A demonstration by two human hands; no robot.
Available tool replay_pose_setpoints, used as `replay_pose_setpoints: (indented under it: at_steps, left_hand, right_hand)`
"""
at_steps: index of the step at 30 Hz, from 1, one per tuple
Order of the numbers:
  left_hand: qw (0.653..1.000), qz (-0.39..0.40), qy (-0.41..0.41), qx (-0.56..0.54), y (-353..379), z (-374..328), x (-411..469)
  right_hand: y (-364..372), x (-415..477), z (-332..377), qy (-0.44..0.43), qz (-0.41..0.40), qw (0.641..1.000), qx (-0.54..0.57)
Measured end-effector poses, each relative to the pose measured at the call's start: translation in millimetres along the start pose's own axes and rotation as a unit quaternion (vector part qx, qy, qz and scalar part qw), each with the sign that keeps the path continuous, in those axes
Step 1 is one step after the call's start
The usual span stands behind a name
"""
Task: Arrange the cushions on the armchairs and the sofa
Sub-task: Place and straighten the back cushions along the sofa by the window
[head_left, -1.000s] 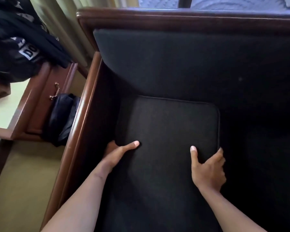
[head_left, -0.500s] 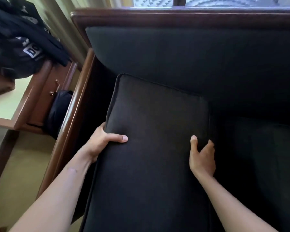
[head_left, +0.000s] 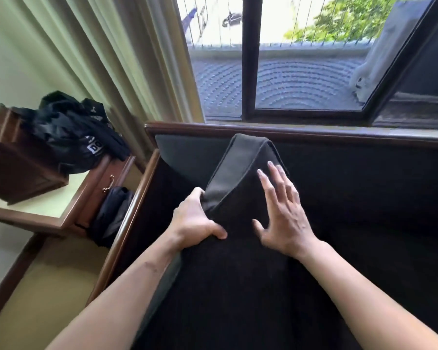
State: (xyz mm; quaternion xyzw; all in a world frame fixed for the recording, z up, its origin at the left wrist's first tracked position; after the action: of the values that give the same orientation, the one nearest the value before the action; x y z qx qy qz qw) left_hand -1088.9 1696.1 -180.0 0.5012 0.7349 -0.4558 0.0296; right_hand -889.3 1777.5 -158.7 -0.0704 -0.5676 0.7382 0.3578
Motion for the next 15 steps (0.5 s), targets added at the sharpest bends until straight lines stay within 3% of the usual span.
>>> replay_pose_setpoints:
  at_steps: [5, 9, 11, 15]
  left_hand:
    - [0.977, 0.013, 0.092, 0.193, 6, -61, -40]
    - [0.923, 0.003, 0.206, 0.325, 42, -86, -68]
    - [0.901, 0.018, 0.233, 0.365, 63, -81, -73]
    - [0.859, 0.043, 0.247, 0.447, 102, -45, -69]
  right_hand:
    - [-71, -15, 9, -0.070, 0.010, 0.989, -0.131]
    - [-62, -38, 4, -0.095, 0.163, 0.956, -0.226]
    - [-40, -56, -5, -0.064, 0.212, 0.950, -0.221]
    - [4, -99, -10, -0.011, 0.225, 0.962, -0.151]
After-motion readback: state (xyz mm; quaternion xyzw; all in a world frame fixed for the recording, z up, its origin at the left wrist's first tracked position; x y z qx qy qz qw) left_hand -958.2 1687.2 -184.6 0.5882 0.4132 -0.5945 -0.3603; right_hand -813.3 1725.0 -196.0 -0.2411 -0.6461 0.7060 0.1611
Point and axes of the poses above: each hand's wrist, its own x-axis towards the middle knuckle, its own y-axis out of the palm, z = x × y, the point moved 8 cm from there along x, towards the middle knuckle, and after that the axes turned 10 degrees about -y, right-handed, at the moved point
